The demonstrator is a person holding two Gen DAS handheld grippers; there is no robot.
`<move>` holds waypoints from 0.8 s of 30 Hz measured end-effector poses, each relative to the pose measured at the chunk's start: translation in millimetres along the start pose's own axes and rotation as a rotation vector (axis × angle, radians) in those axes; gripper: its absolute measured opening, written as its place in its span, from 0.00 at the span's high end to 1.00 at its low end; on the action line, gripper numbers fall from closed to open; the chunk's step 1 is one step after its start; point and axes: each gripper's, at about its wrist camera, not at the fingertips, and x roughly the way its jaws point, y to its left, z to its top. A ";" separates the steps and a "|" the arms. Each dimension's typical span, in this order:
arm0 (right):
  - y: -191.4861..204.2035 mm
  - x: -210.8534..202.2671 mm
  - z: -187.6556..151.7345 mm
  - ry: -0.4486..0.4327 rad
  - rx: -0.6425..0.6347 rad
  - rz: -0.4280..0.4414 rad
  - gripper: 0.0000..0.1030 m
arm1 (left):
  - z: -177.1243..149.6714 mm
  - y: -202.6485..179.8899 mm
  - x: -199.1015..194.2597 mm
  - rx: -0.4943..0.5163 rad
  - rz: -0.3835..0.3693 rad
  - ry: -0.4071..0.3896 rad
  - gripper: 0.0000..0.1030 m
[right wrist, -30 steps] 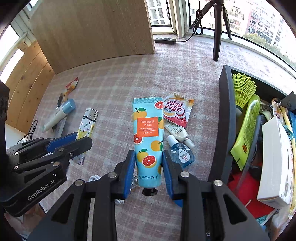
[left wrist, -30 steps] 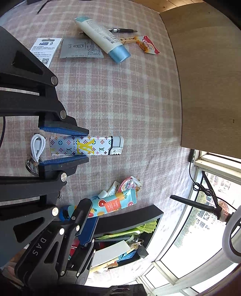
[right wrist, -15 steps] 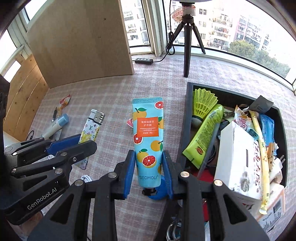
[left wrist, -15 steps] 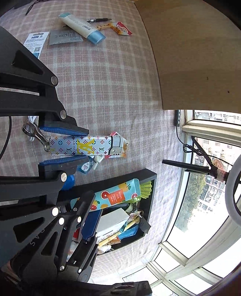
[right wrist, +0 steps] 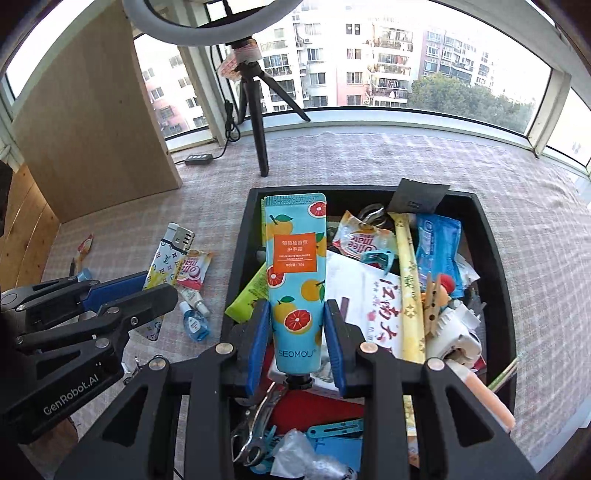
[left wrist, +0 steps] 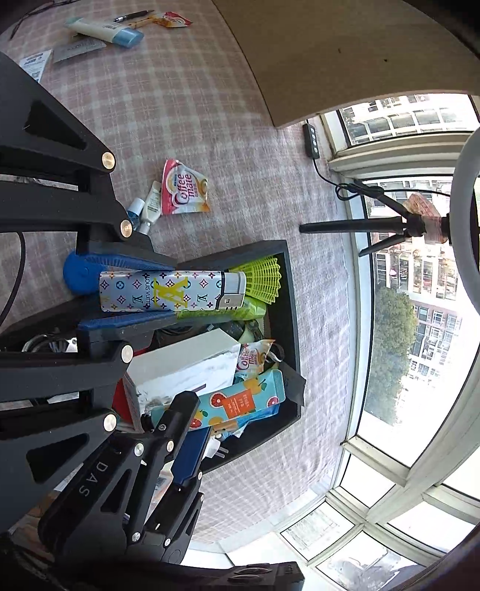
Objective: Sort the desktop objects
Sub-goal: 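Carry the lighter and hand cream tube into the black tray and release both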
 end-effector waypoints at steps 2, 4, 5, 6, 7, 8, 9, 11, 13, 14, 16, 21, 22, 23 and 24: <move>-16.4 -1.9 0.4 -0.004 0.022 -0.023 0.72 | 6.9 -11.2 4.6 0.015 -0.004 0.002 0.80; -31.8 -3.4 0.5 -0.006 0.044 -0.042 0.72 | 13.1 -22.2 9.3 0.032 -0.012 0.006 0.80; -39.3 -3.9 1.0 -0.006 0.054 -0.050 0.72 | 16.0 -27.7 11.3 0.042 -0.008 0.005 0.80; -46.3 -4.1 1.5 -0.006 0.064 -0.057 0.72 | 18.8 -32.7 13.4 0.051 -0.004 0.002 0.80; -52.6 -4.1 2.0 -0.005 0.072 -0.065 0.72 | 21.3 -36.9 15.3 0.059 -0.001 0.000 0.80; -57.9 -4.1 2.5 -0.004 0.079 -0.073 0.72 | 23.5 -40.3 17.3 0.066 0.002 -0.002 0.80; -62.3 -4.0 2.9 -0.003 0.081 -0.074 0.72 | 26.2 -44.0 19.6 0.070 -0.001 -0.004 0.80; -68.3 -2.8 4.3 0.004 0.084 -0.062 0.71 | 31.4 -47.6 25.9 0.079 -0.008 0.018 0.65; -73.6 -2.7 5.4 -0.001 0.113 -0.089 0.64 | 33.3 -47.4 26.4 0.076 0.006 0.014 0.58; -75.0 -3.5 5.7 -0.004 0.121 -0.088 0.63 | 33.4 -46.3 25.0 0.076 0.021 0.004 0.59; -75.0 -4.7 6.6 -0.012 0.132 -0.079 0.63 | 33.0 -41.2 24.1 0.069 0.024 0.010 0.59; -61.7 -5.4 7.8 -0.015 0.114 -0.061 0.63 | 28.0 -23.2 16.4 0.045 0.029 0.011 0.59; -57.6 -5.0 7.6 -0.013 0.106 -0.056 0.63 | 27.0 -18.5 13.4 0.037 0.028 0.008 0.59; -53.2 -4.5 7.5 -0.010 0.098 -0.051 0.63 | 26.1 -13.7 10.3 0.032 0.032 0.005 0.59; -48.7 -4.0 7.2 -0.008 0.089 -0.048 0.63 | 25.4 -8.2 7.3 0.027 0.038 0.001 0.59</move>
